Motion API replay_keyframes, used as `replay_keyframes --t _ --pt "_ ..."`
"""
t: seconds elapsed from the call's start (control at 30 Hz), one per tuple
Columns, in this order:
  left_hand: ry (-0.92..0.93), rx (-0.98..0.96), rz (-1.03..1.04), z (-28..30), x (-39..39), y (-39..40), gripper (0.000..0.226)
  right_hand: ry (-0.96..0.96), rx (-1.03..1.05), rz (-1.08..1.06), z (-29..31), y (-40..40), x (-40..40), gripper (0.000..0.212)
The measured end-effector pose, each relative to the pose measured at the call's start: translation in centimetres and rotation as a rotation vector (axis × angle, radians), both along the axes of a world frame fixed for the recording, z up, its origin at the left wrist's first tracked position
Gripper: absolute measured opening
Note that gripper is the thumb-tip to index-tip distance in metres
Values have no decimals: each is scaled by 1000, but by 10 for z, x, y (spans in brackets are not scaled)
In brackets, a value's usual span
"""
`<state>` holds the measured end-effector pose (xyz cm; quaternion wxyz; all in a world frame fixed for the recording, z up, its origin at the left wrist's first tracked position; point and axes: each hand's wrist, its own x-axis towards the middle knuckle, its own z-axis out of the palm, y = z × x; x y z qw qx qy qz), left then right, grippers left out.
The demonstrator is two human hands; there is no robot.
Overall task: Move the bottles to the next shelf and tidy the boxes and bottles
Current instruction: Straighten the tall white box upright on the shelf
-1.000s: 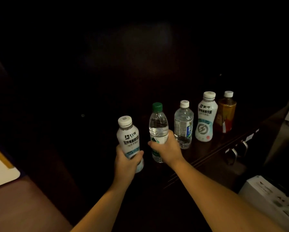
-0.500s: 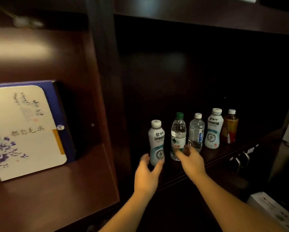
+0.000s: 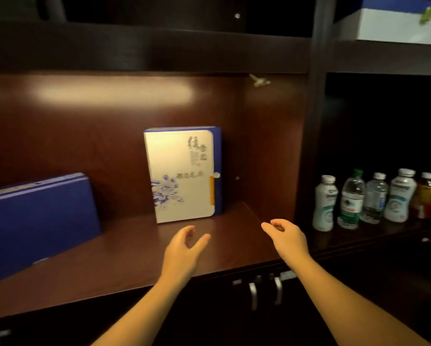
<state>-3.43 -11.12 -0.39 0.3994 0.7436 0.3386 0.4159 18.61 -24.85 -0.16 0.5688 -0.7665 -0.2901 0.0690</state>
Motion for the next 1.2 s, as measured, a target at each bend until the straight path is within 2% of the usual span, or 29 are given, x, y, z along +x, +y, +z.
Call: replay_keyframes --t 0.07,0.17,0.3,0.43,0.6,0.7,0.8,0.87,1.0,1.2 --pt "59 40 117 4 -44 38 57 -14 -12 50 2 28 -18 48" --pt "73 -1 235 6 -90 88 67 -14 -12 96 2 72 -32 53" --pt "35 -56 286 2 -100 136 77 7 13 108 -5 126 -18 63" --pt "30 -97 252 -10 -69 188 82 52 42 122 -17 183 20 76" --pt "69 -163 177 -26 -3 264 99 117 52 192 -32 261 75 92" --pt "74 -202 190 -37 36 305 112 146 98 301 -39 304 99 79" --pt "38 -282 140 -48 60 333 120 219 151 362 -46 333 114 79" --pt "45 -314 105 -53 68 342 113 275 187 404 -51 343 123 77" --pt "29 -382 -16 -65 82 345 70 280 70 535 -65 339 136 71" --pt "-81 -369 8 -74 85 331 54 280 70 513 -75 327 129 55"
